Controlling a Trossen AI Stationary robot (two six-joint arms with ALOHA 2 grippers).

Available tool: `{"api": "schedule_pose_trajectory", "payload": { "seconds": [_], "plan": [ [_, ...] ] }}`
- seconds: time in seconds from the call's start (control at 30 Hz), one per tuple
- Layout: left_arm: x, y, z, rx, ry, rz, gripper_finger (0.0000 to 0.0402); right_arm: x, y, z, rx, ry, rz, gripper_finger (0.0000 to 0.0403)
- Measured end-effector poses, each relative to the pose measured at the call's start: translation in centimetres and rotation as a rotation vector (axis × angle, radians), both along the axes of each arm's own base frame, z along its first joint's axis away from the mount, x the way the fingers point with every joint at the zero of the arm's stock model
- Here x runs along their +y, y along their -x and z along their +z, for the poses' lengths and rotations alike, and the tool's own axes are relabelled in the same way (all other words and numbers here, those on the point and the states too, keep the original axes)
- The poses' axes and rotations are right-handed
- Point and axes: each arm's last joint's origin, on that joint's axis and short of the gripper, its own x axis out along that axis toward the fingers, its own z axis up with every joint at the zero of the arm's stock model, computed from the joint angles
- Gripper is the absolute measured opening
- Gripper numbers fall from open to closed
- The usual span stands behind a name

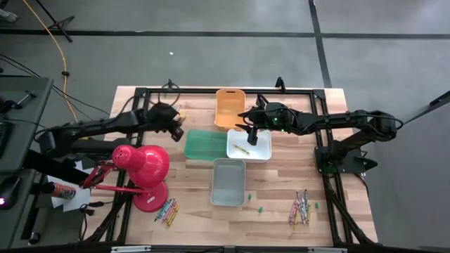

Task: Sort crayons
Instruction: Put the yellow crayon into the white bin

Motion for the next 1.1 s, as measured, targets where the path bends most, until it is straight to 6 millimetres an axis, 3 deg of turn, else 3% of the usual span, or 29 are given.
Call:
{"api": "schedule_pose_trajectory", "payload": {
  "seconds": [0.23,0.57,0.8,1.1],
  "plan": [
    [-1.2,-1.6,3.0,-0.328,-0.256,-0.201,0.0,0.0,0.0,0.0,0.0,0.001,0.001,0.0193],
    [-2.3,-3.4,0.1,-0.667,-0.441,-0.464,0.0,0.1,0.0,0.0,-0.005,-0.016,0.051,0.0193],
    [-2.8,-5.0,-0.6,-0.769,-0.51,-0.607,0.0,0.2,-0.2,0.5,-0.056,-0.018,0.091,0.0193],
    [-2.6,-6.3,-0.9,-0.749,-0.515,-0.618,0.0,0.3,-0.2,0.4,-0.048,-0.022,0.095,0.0193]
  ]
}}
